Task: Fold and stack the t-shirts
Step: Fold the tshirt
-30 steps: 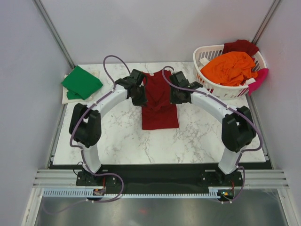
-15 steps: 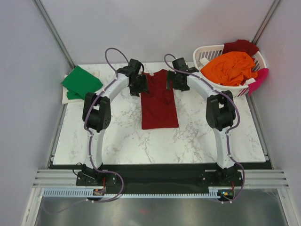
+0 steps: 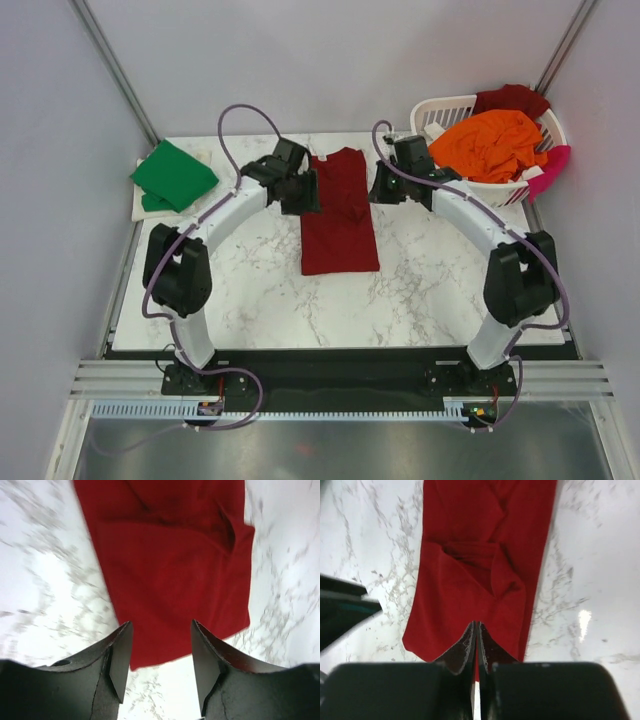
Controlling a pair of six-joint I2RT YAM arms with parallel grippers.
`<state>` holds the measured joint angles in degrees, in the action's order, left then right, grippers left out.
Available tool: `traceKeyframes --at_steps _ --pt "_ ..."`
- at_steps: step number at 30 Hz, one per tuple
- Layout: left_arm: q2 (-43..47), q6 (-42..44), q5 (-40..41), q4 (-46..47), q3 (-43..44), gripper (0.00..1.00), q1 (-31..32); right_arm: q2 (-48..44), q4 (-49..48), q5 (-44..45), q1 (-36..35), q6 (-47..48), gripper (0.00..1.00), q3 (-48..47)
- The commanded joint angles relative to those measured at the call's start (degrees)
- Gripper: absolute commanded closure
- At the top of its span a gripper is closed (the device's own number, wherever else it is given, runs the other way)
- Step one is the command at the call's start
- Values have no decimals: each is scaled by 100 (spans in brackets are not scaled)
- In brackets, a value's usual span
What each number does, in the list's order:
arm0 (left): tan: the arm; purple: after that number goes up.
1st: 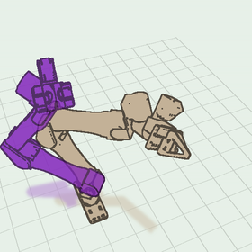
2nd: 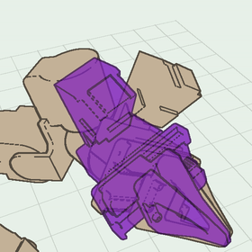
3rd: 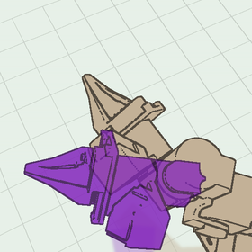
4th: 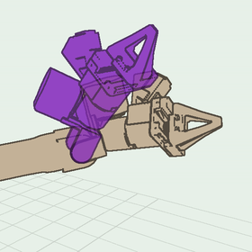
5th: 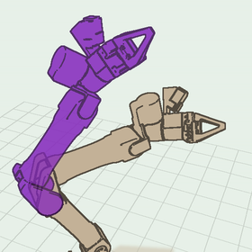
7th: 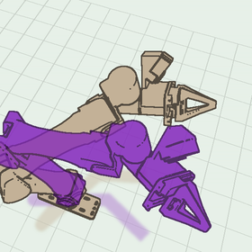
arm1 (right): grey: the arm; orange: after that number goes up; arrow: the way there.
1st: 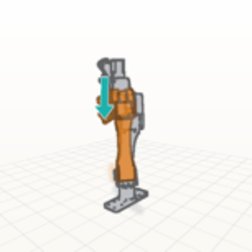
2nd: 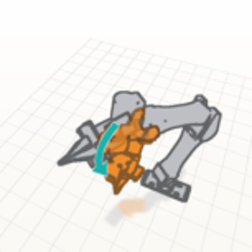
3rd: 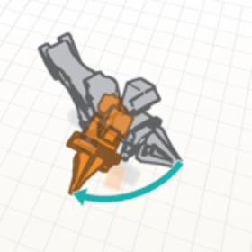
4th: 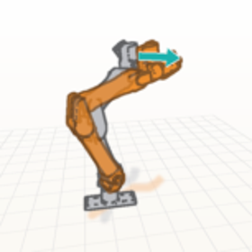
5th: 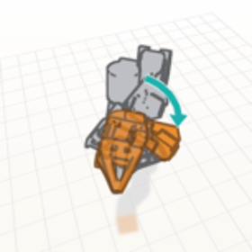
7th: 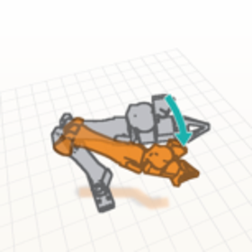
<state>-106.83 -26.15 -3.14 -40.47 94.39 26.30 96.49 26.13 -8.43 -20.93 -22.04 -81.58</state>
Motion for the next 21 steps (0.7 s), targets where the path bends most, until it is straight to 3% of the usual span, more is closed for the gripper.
traceKeyframes --at_steps 1,9,13,14,15,21 --pt "171 -372 -477 679 -824 44 427 747 -468 -1011 -8 -151 94 204" --pt "-224 -487 -504 865 -1730 46 955 1784 -732 -1557 -25 -274 96 -86" --pt "-251 -487 -504 865 -1968 46 973 2049 -697 -1302 -8 -204 96 -427" --pt "-260 -661 -478 1300 -1986 53 982 2110 -688 -1258 10 -195 96 -507" --pt "-269 -646 -469 1313 -2029 53 991 2276 -662 -1206 18 -186 94 -604" --pt "-207 -637 -433 1331 -2328 55 1026 3137 -162 -758 334 -169 92 -1930"
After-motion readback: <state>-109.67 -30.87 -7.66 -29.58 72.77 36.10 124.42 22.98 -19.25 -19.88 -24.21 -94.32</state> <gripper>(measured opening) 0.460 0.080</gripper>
